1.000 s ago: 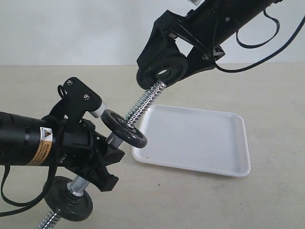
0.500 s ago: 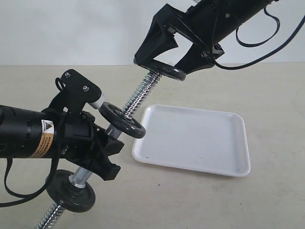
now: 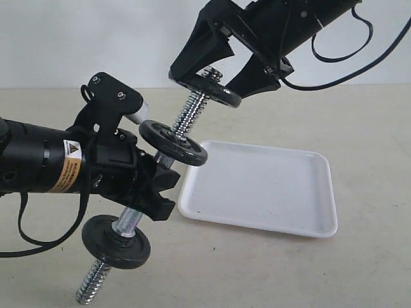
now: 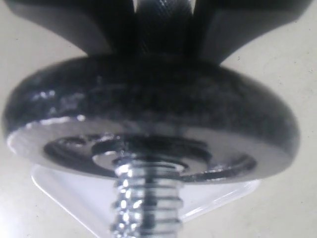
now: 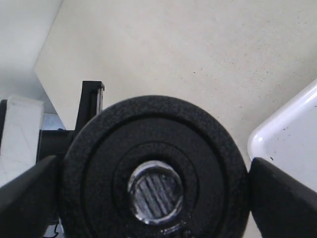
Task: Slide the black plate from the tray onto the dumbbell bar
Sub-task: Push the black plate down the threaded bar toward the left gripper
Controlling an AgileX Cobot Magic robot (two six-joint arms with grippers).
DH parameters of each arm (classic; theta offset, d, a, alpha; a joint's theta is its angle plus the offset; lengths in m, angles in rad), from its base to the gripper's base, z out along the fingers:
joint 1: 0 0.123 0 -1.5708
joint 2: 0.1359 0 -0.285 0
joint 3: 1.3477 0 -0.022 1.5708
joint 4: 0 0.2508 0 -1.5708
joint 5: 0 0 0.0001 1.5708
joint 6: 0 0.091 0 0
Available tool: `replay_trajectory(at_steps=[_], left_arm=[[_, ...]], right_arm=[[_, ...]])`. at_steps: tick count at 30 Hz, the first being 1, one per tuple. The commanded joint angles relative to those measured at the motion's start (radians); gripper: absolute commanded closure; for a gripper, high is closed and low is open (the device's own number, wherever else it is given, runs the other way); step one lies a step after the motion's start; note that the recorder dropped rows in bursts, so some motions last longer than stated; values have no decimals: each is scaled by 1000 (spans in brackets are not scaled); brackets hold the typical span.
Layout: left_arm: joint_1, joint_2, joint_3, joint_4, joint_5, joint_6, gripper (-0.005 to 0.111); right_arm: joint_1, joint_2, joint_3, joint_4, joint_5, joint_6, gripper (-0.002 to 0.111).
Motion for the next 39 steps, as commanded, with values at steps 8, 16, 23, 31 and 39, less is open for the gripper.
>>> replay_trajectory(at_steps=[8, 16, 23, 31, 39], left_arm=[[1, -57, -56, -35, 27, -19, 102], [1, -57, -56, -35, 23, -19, 102], [1, -57, -56, -35, 23, -19, 102], [1, -57, -56, -35, 24, -19, 102], [1, -57, -56, -35, 24, -19, 102]], right_arm=[[12, -15, -9, 43, -10, -34, 108], [12, -15, -9, 27, -10, -79, 108], [12, -15, -9, 26, -10, -107, 98], [12, -15, -9, 26, -10, -96, 35], [12, -15, -9, 20, -28, -123, 35]])
